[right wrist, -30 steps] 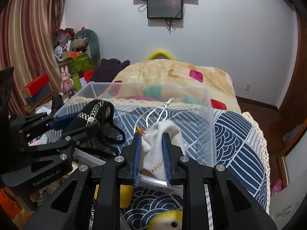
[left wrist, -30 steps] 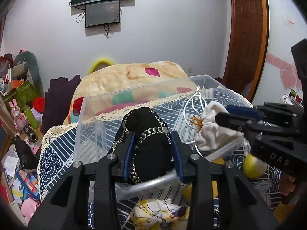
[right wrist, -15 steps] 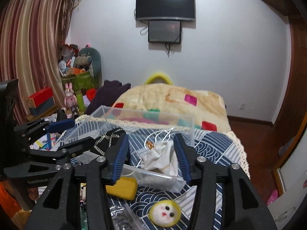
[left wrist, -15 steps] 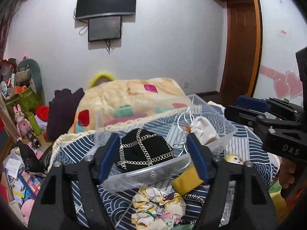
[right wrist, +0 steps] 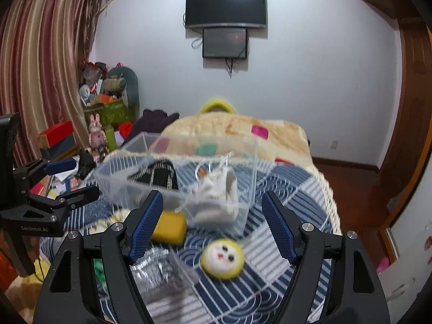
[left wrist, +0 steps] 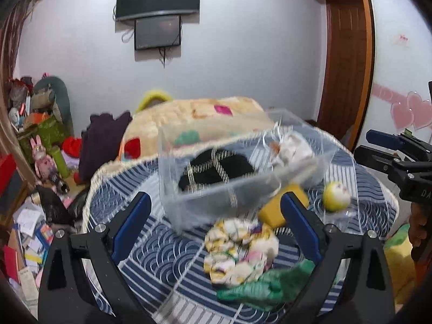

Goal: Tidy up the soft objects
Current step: 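Grasp the yellow plush ball with the right tool while the left tool grasps the floral scrunchie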

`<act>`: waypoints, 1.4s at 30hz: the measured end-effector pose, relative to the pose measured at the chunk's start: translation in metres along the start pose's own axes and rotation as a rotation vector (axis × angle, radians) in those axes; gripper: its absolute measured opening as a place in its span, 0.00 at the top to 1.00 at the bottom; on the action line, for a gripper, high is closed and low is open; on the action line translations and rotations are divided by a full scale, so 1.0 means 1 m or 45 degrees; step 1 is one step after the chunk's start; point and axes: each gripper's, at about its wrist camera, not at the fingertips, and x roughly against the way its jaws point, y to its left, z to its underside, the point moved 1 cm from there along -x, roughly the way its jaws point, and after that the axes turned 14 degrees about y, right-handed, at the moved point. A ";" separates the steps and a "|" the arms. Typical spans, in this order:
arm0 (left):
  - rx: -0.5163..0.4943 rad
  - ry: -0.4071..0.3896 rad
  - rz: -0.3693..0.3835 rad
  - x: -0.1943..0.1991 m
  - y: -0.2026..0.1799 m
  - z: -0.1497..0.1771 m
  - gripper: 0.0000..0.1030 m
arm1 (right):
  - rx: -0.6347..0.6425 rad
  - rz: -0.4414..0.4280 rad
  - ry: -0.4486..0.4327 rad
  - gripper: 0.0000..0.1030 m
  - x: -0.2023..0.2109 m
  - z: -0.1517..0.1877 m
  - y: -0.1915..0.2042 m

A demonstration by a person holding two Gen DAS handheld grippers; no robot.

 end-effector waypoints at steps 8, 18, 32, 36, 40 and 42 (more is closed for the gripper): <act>-0.019 0.169 0.087 -0.037 -0.008 0.020 0.05 | -0.037 0.011 0.138 0.29 -0.027 0.026 -0.010; 0.025 0.279 0.142 -0.064 -0.014 0.032 0.05 | -0.071 -0.020 0.246 0.30 -0.049 0.047 -0.015; 0.039 0.273 0.200 -0.061 -0.001 0.042 0.54 | -0.068 -0.068 0.247 0.60 -0.045 0.051 -0.017; 0.032 0.250 0.190 -0.054 0.002 0.041 0.72 | -0.061 -0.065 0.213 0.60 -0.037 0.048 -0.017; 0.037 0.227 0.183 -0.049 0.007 0.040 0.88 | -0.059 -0.058 0.177 0.61 -0.029 0.042 -0.013; 0.025 0.204 0.173 -0.044 0.006 0.039 0.89 | -0.050 -0.051 0.154 0.61 -0.023 0.039 -0.011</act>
